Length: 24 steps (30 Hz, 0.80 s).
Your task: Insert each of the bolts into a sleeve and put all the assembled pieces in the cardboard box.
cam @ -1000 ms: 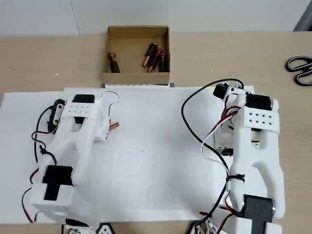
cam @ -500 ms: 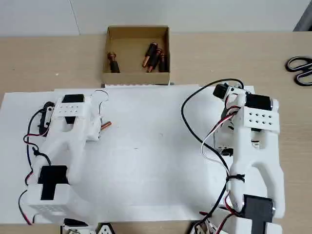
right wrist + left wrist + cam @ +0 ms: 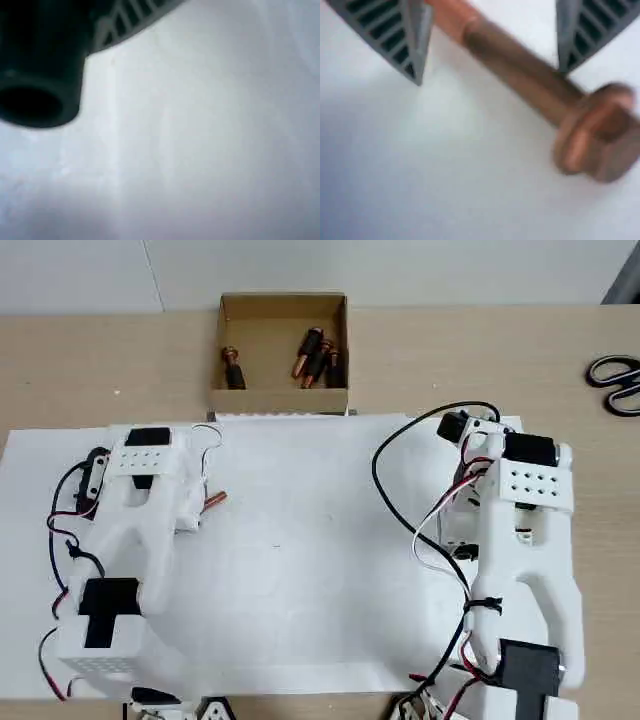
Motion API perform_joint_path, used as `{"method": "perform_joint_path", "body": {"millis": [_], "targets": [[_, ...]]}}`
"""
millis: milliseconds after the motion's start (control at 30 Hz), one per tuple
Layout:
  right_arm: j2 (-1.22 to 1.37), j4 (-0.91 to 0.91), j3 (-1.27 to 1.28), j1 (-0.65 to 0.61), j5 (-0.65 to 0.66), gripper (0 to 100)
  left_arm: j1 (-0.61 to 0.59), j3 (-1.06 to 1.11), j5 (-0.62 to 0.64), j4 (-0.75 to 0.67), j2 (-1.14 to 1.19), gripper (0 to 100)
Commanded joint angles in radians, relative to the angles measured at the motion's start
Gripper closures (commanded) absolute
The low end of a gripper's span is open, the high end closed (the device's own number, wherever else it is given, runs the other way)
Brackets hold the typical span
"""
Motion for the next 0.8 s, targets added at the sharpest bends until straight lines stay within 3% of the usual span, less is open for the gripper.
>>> {"method": "perform_joint_path", "body": {"millis": [0,433,767], "targets": [[-0.031,-0.012,-0.003,0.01,-0.006,99.5,0.0,-0.035,-0.014,0.023,-0.003,84],[-0.031,-0.012,-0.002,0.012,-0.006,99.5,-0.003,-0.031,-0.048,0.055,0.0,84],[-0.031,-0.012,-0.002,0.012,-0.006,99.5,-0.005,0.099,-0.086,-0.155,0.0,83]]}}
